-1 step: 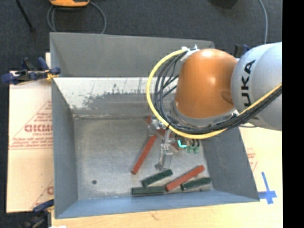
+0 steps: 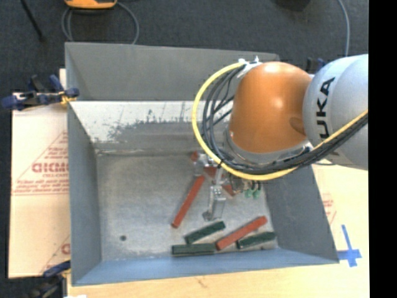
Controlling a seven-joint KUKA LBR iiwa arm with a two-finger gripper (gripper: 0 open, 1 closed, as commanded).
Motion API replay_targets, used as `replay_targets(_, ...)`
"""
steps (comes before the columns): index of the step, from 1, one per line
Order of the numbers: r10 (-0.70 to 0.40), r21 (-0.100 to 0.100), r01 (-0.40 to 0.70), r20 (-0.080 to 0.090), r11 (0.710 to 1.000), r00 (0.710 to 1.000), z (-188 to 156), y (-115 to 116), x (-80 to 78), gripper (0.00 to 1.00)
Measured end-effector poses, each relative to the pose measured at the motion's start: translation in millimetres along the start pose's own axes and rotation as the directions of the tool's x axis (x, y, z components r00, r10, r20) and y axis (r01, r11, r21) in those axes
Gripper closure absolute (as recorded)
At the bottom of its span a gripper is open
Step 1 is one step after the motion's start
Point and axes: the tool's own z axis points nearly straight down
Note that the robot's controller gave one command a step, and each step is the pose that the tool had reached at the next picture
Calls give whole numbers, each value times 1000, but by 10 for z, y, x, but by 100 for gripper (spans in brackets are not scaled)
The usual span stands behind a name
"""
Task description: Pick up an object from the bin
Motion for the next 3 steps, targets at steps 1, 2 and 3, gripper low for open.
replay_targets(1, -127, 1, 127, 4, 992, 992, 541, -29, -266, 0)
replay_targets(2, -242, 1, 242, -1, 970, 970, 787, -564, 199, 0)
replay_targets(3, -391, 2, 391, 0, 921, 921, 991, -334, -458, 0)
